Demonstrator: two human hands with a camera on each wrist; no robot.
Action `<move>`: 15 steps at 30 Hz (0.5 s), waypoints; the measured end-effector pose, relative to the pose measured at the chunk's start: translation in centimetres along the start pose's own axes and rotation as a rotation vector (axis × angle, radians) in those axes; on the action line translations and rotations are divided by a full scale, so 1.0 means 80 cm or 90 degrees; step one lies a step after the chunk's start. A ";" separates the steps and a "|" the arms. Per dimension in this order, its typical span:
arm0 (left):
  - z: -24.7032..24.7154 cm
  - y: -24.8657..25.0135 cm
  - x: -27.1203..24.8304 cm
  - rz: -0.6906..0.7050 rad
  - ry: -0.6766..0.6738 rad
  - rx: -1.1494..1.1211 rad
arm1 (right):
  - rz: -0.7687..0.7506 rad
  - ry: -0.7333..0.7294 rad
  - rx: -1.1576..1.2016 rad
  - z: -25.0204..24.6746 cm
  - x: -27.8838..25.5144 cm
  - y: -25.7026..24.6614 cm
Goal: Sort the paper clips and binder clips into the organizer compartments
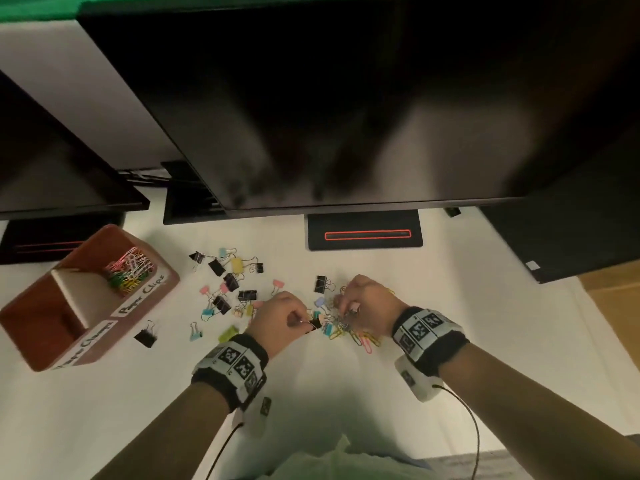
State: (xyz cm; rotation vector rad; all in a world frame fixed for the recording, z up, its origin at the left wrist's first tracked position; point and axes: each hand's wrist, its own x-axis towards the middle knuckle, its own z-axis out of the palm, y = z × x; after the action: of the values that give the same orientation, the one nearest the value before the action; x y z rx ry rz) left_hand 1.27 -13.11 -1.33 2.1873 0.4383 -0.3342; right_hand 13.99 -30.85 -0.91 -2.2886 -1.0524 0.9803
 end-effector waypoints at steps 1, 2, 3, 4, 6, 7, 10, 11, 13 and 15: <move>-0.004 -0.001 0.001 -0.001 0.017 -0.004 | -0.005 0.003 0.001 -0.002 0.000 0.001; -0.008 -0.001 0.003 -0.003 0.035 -0.005 | -0.008 0.006 0.003 -0.006 0.000 0.002; -0.011 -0.001 0.007 -0.008 0.055 -0.007 | -0.010 0.016 0.005 -0.011 0.000 0.003; -0.015 -0.001 0.010 -0.017 0.075 -0.012 | -0.005 0.033 0.008 -0.017 -0.001 0.004; -0.020 -0.001 0.017 -0.049 0.108 -0.013 | 0.021 0.084 0.016 -0.033 -0.002 0.010; -0.021 -0.002 0.021 -0.065 0.120 -0.004 | 0.040 0.110 0.018 -0.040 -0.002 0.015; -0.021 -0.004 0.029 -0.102 0.135 -0.003 | 0.107 0.148 -0.011 -0.053 -0.002 0.035; -0.020 -0.004 0.031 -0.112 0.135 -0.009 | 0.125 0.148 -0.023 -0.053 -0.003 0.041; -0.018 -0.005 0.032 -0.119 0.130 -0.009 | 0.139 0.139 -0.052 -0.049 -0.006 0.048; -0.016 -0.007 0.032 -0.122 0.124 -0.009 | 0.147 0.117 -0.073 -0.041 -0.010 0.050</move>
State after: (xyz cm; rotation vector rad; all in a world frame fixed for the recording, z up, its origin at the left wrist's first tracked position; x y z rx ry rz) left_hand 3.47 -11.27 -1.91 2.1774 0.7589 -0.2209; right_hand 17.98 -34.25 -0.91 -2.5820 -0.8020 0.7917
